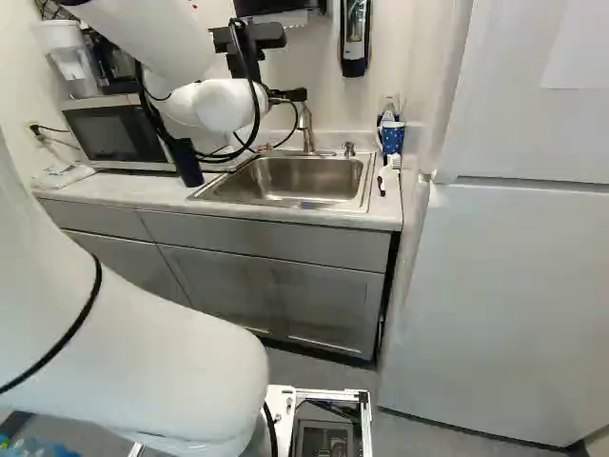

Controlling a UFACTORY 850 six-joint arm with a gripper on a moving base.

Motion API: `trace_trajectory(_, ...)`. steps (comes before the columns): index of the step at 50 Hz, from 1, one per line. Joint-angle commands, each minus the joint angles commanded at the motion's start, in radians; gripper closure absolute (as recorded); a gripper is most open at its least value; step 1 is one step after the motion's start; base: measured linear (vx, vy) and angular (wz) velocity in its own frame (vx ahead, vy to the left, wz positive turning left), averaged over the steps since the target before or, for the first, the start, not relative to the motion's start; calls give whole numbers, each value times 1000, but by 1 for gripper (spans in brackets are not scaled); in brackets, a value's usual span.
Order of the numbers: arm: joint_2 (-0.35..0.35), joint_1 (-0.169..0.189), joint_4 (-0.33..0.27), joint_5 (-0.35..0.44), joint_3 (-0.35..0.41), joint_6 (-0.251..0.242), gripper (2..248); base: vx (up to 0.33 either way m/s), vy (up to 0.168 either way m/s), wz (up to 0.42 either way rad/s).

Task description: Rinse the cup and place it in the tray

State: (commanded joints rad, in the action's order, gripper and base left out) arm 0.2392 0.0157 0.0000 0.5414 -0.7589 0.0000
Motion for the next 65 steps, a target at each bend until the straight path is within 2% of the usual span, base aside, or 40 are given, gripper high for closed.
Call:
trace_trajectory(42,0,0,0,0,0,0,3,86,-23,163)
trace_trajectory(65,0,0,0,0,0,0,3,50,-30,5)
